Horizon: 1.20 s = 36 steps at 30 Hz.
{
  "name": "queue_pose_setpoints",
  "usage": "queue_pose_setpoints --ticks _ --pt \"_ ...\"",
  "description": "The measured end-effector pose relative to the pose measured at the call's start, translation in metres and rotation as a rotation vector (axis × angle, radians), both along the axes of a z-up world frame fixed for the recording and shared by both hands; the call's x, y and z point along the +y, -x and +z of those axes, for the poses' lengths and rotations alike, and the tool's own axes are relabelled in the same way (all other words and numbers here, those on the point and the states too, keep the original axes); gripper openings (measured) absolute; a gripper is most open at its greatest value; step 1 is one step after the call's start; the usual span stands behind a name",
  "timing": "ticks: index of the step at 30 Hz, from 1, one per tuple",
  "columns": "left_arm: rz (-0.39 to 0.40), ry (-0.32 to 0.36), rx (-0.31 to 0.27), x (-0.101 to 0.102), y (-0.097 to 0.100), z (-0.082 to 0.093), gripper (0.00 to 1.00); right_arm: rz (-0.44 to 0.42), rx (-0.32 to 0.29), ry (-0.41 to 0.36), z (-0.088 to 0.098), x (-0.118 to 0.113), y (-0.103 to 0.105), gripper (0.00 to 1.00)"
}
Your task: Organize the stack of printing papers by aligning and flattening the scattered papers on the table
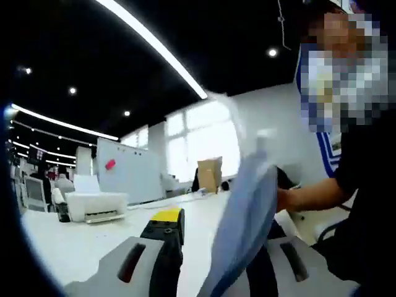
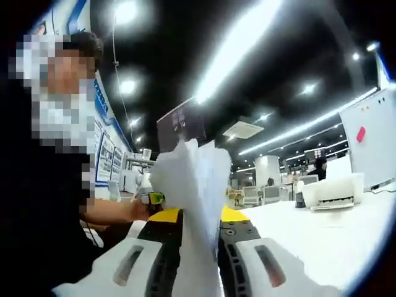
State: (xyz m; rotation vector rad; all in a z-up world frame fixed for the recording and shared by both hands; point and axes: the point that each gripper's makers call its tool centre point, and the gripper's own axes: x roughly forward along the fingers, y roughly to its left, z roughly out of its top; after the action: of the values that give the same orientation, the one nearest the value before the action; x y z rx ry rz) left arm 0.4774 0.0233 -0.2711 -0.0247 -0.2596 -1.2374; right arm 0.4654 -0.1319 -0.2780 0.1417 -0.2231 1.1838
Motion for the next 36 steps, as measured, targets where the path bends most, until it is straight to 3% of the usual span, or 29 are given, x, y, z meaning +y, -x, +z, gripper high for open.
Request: queue_pose_setpoints --ticks 2,4,7,9,10,11,12,13,18,19,20,21,23,26,28,29,33,35,36 --pt "0.003 0.011 0.044 0.0 -0.004 -0.003 0.42 -0.003 0.022 0.022 -0.002 0.0 -0.005 0.2" --pt "0.031 0.028 0.088 0.002 -0.016 -0.004 0.44 -0.006 0.082 0.073 -0.009 0.002 -0.014 0.26" --pt "0.048 0.041 0.107 0.005 -0.026 -0.004 0.49 0.01 0.11 0.138 -0.017 0.006 -0.021 0.29" --pt "0.053 0.038 0.121 0.005 -0.03 -0.006 0.48 0.013 0.113 0.137 -0.017 0.007 -0.024 0.29" --pt "0.057 0.036 0.126 0.005 -0.033 -0.008 0.41 0.018 0.119 0.134 -0.017 0.007 -0.026 0.26" --pt "0.053 0.022 0.135 0.004 -0.035 -0.011 0.28 0.023 0.137 0.135 -0.019 0.007 -0.029 0.19" --pt "0.034 0.009 0.146 0.003 -0.034 -0.012 0.07 0.025 0.14 0.145 -0.019 0.007 -0.03 0.07" --pt "0.038 0.012 0.163 0.003 -0.037 -0.011 0.06 0.027 0.137 0.15 -0.017 0.007 -0.03 0.0" --pt "0.007 0.039 0.206 0.006 -0.033 -0.002 0.08 0.056 0.093 0.132 0.0 0.008 -0.022 0.0" --pt "0.012 0.037 0.22 0.007 -0.033 -0.004 0.14 0.055 0.103 0.135 -0.002 0.008 -0.023 0.0" --pt "0.026 0.036 0.233 0.008 -0.036 -0.007 0.26 0.044 0.12 0.139 -0.005 0.006 -0.026 0.03" --pt "0.028 0.039 0.247 0.008 -0.037 -0.009 0.34 0.033 0.133 0.138 -0.007 0.005 -0.029 0.13" --pt "0.024 0.031 0.251 0.008 -0.039 -0.012 0.33 0.013 0.156 0.144 -0.012 0.002 -0.035 0.2" --pt "0.028 0.025 0.242 0.008 -0.043 -0.013 0.32 0.021 0.16 0.126 -0.01 0.002 -0.035 0.19" --pt "0.02 0.014 0.226 0.006 -0.043 -0.013 0.16 0.025 0.157 0.122 -0.009 0.003 -0.035 0.05" --pt "0.022 -0.02 0.184 0.006 -0.043 -0.013 0.06 0.034 0.131 0.137 -0.007 0.003 -0.033 0.0" --pt "0.001 0.021 0.197 0.008 -0.04 0.004 0.06 0.046 0.088 0.122 0.009 0.007 -0.022 0.0" --pt "0.0 0.021 0.194 0.009 -0.041 0.003 0.07 0.054 0.091 0.126 0.008 0.007 -0.02 0.0" --pt "0.01 0.023 0.203 0.011 -0.044 0.001 0.16 0.051 0.113 0.133 0.005 0.007 -0.021 0.01"
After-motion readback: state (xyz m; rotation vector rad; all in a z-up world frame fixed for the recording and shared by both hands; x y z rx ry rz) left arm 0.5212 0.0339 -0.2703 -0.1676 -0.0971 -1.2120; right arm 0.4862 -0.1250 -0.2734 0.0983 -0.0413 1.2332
